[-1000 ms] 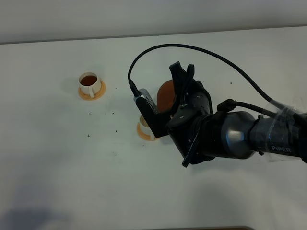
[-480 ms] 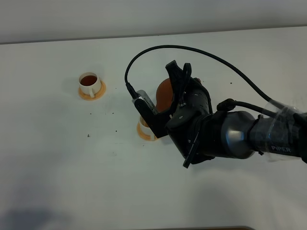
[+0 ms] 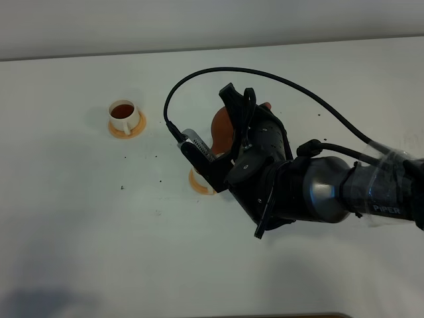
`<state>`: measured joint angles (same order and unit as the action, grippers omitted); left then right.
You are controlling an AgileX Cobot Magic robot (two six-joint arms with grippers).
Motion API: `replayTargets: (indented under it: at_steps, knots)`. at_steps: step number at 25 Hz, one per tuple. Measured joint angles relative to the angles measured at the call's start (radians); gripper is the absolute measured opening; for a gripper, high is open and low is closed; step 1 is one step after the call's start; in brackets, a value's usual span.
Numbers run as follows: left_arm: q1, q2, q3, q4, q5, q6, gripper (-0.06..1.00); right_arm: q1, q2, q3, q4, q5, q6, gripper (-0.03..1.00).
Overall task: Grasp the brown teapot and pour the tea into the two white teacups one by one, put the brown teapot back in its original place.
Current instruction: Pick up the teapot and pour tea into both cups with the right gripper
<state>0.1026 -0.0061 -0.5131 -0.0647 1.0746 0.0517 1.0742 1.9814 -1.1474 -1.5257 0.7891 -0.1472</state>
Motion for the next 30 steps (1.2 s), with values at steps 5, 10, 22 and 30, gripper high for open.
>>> replayTargets:
  at_steps: [5,10,22,30]
  knots:
    - [0.0,0.0,0.0,0.0,0.0,0.0,0.27,0.0,0.0,0.0,-0.018,0.0,-0.004,0.09]
    - [0.0,0.0,0.0,0.0,0.0,0.0,0.27,0.0,0.0,0.0,-0.021,0.002,-0.03,0.09]
    - [0.0,0.0,0.0,0.0,0.0,0.0,0.27,0.0,0.0,0.0,-0.027,0.01,-0.097,0.09]
    - [0.0,0.0,0.0,0.0,0.0,0.0,0.27,0.0,0.0,0.0,-0.07,0.007,-0.108,0.09]
